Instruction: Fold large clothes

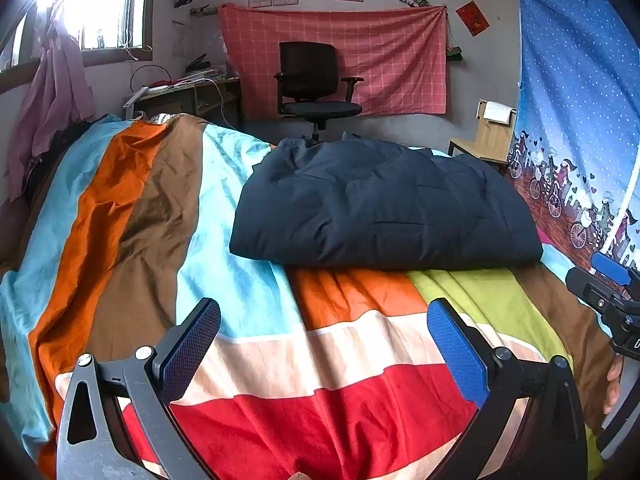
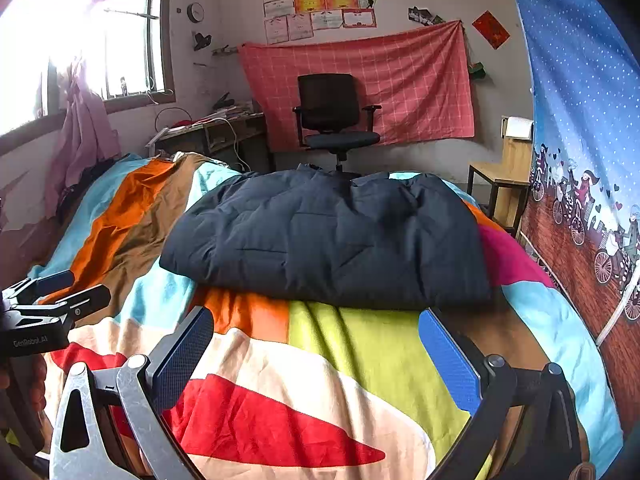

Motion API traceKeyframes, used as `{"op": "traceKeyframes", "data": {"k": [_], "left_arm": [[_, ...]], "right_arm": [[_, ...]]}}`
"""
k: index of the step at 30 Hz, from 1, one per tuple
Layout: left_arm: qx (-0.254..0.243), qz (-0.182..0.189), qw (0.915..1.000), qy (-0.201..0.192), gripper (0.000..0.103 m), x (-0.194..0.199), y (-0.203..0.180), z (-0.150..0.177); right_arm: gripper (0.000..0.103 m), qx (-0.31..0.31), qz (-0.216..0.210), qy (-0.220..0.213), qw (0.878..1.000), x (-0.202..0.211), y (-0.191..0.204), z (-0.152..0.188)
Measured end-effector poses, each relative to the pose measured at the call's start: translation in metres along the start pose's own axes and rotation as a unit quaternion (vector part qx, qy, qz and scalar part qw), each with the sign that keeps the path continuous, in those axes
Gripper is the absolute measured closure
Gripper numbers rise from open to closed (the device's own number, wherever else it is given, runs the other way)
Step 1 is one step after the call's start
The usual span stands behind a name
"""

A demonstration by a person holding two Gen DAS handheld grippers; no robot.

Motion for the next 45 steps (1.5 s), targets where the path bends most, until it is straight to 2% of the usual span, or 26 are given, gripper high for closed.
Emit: {"op": "traceKeyframes", "data": {"k": [45], "left_arm": [[0.001, 0.0, 1.0, 0.006, 0.002, 0.0, -0.002, -0.001]], "right_arm": [[0.0, 0.001, -0.002, -0.003, 1.0, 0.004, -0.01, 0.005]]}}
Point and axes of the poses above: each gripper's, at about its wrist camera, not at the fingertips, and x roughly against the way its jaws point, y to its left, z to its underside, the point moved 2 cm from there along -x, roughly the way its jaws point, and after that the axes turned 12 degrees about x, right-handed, at the moved point
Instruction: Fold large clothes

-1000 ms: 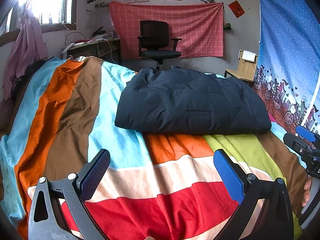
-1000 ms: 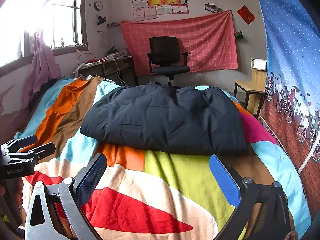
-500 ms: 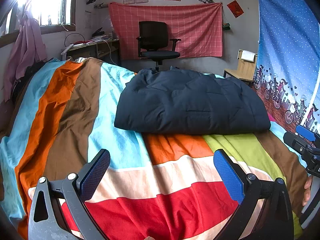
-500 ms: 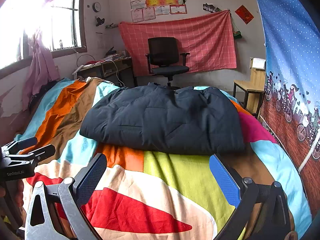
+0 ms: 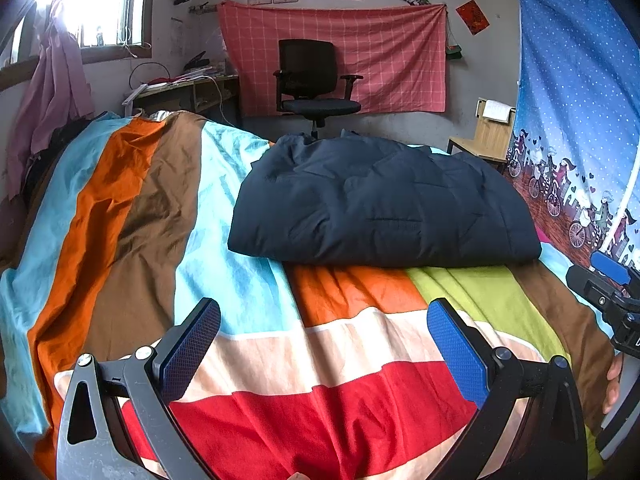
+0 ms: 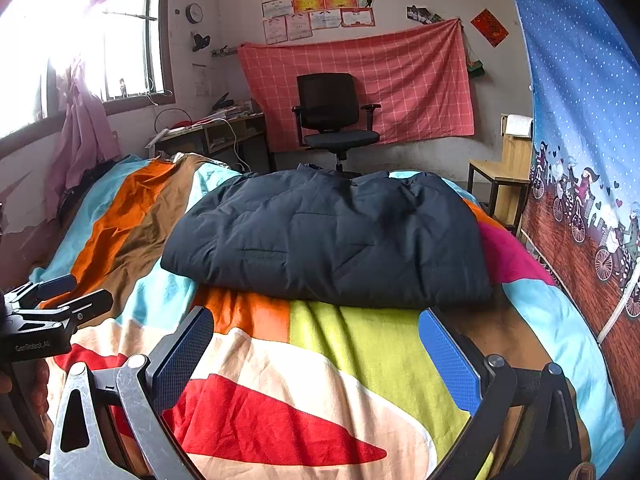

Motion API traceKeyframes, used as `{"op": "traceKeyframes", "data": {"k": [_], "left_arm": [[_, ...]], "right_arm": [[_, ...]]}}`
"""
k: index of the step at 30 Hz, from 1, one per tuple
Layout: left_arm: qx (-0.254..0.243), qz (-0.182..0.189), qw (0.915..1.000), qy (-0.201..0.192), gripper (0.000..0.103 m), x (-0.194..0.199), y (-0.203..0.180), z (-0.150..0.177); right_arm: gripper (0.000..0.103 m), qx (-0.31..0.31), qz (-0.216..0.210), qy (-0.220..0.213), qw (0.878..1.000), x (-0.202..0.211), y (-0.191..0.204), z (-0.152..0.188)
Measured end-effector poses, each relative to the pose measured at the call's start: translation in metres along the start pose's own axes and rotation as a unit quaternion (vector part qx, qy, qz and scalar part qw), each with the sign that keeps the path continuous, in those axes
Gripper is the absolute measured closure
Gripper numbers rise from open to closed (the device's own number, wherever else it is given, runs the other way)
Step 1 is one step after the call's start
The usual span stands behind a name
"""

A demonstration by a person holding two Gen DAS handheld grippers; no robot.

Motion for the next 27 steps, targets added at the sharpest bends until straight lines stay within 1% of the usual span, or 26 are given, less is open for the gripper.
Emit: {"op": "traceKeyframes", "data": {"k": [27], "left_arm": [[-0.001, 0.001, 1.0, -0.001, 0.002, -0.0002, 0.0009, -0.0002]], "right_arm": [[0.0, -0.001, 0.0, 0.001, 1.0, 0.0, -0.0002, -0.0006]]}}
Point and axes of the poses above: each gripper's, at about its wrist camera, not at the fingertips, and x roughly against the way its jaws point, y to its left, z to its underside, the point moved 2 cm from there along -x, roughly the way its jaws point, and after that the axes turned 12 degrees about x, right-handed, at the moved point
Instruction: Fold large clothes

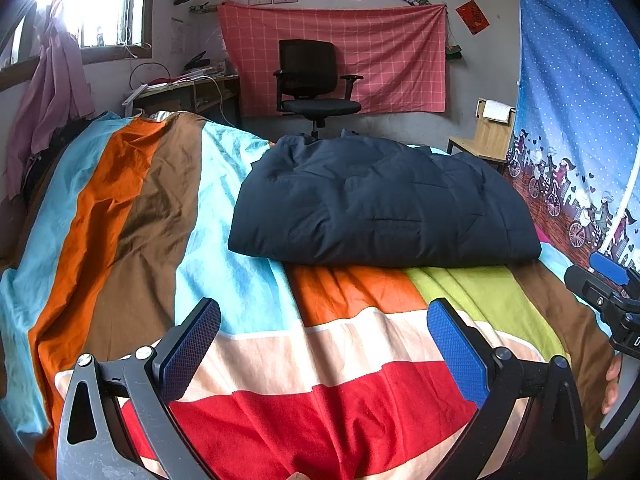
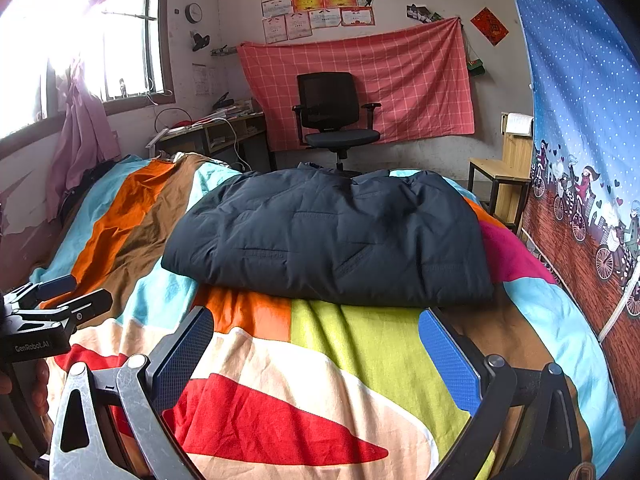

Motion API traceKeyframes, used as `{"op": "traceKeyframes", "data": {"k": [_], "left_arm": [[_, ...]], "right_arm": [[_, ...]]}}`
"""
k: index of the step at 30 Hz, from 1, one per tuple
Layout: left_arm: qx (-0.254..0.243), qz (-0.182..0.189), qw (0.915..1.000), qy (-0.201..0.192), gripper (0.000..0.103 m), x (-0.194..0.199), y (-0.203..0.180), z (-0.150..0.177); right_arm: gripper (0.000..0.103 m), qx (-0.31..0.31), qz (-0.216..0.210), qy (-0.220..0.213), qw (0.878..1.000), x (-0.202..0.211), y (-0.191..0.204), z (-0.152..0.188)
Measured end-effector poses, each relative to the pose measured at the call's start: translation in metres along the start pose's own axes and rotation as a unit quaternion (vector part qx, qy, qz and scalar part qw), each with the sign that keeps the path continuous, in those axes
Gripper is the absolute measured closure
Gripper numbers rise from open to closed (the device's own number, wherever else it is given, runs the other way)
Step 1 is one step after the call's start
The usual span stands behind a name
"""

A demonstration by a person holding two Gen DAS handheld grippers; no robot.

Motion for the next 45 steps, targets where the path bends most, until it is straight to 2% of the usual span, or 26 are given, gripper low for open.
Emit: {"op": "traceKeyframes", "data": {"k": [25, 34, 45], "left_arm": [[0.003, 0.003, 1.0, -0.002, 0.002, 0.0026, 0.0013, -0.0003], [0.002, -0.019, 0.9998, -0.011, 0.002, 0.006, 0.0023, 0.0004], [-0.001, -0.021, 0.9997, -0.011, 0.002, 0.0046, 0.0028, 0.0011]], "right_arm": [[0.0, -0.003, -0.002, -0.001, 1.0, 0.0014, -0.0017, -0.0002], [0.0, -0.002, -0.002, 0.001, 1.0, 0.0013, -0.0011, 0.0006], [0.0, -0.003, -0.002, 0.001, 1.0, 0.0013, -0.001, 0.0002]]}}
Point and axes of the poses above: each gripper's, at about its wrist camera, not at the fingertips, and x roughly against the way its jaws point, y to its left, z to its underside, the point moved 2 cm from there along -x, roughly the way its jaws point, and after that the axes turned 12 degrees about x, right-handed, at the moved point
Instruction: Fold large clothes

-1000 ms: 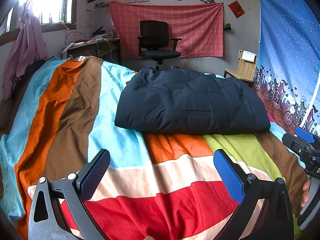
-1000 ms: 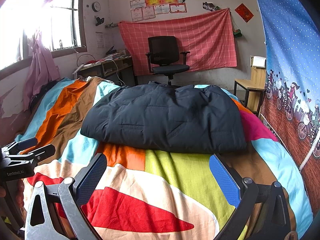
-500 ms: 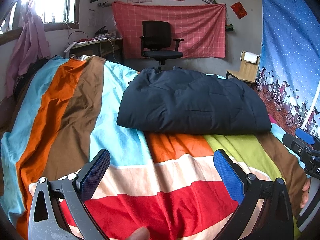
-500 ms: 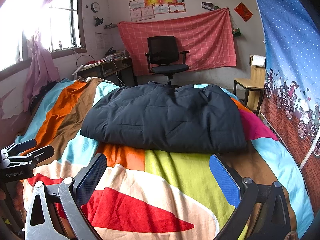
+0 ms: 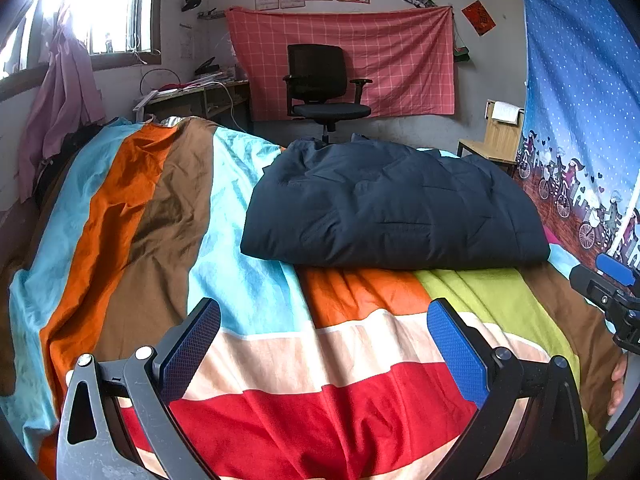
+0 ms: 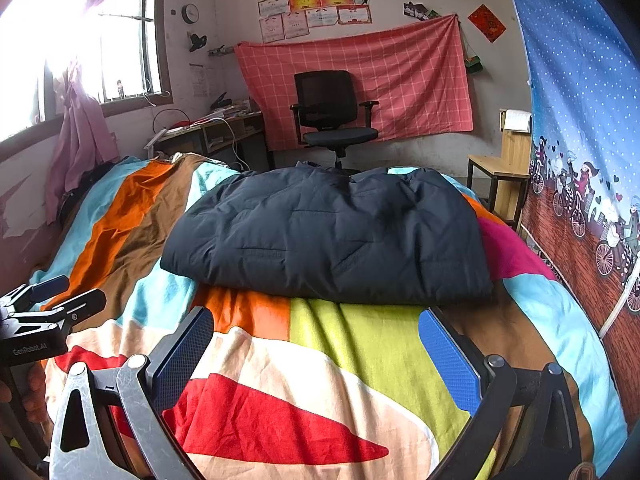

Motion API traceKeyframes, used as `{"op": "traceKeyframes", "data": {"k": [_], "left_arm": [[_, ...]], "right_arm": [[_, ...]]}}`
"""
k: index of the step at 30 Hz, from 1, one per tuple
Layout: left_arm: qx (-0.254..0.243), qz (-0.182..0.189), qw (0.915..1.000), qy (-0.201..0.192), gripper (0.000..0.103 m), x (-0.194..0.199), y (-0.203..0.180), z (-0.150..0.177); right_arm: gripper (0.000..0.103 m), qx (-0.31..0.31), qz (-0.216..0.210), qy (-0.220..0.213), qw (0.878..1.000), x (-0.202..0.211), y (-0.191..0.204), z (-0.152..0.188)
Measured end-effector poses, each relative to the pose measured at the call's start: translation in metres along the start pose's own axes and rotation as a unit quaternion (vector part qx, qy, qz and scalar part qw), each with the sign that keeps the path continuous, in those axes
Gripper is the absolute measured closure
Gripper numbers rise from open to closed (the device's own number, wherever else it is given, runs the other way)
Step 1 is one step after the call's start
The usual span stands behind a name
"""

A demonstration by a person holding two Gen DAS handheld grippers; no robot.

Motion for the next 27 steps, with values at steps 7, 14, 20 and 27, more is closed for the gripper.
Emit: {"op": "traceKeyframes", "data": {"k": [7, 14, 20, 27], "left_arm": [[0.001, 0.001, 1.0, 0.0, 0.002, 0.0, 0.0003, 0.0011], [0.001, 0.002, 1.0, 0.0, 0.002, 0.0004, 0.0006, 0.0013], [0.001, 0.001, 1.0, 0.0, 0.002, 0.0, 0.0006, 0.0013], [0.001, 0.002, 1.0, 0.001, 0.002, 0.0, 0.0006, 0.0017]], "right_arm": [[0.0, -0.001, 0.001, 0.001, 1.0, -0.0008, 0.0013, -0.0001], [0.0, 0.0, 0.001, 0.001, 1.0, -0.0009, 0.0015, 0.0006], [0.0, -0.001, 0.001, 0.002, 1.0, -0.0007, 0.0015, 0.0002], [0.0, -0.001, 0.001, 0.002, 1.0, -0.0009, 0.0011, -0.0002]]}}
Point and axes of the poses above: each gripper's, at about its wrist camera, not at the fingertips, and x roughly against the way its jaws point, y to its left, z to its underside, the point moved 2 cm from there along -x, roughly the way its jaws point, and after that the axes turned 12 degrees about x, right-handed, at the moved point
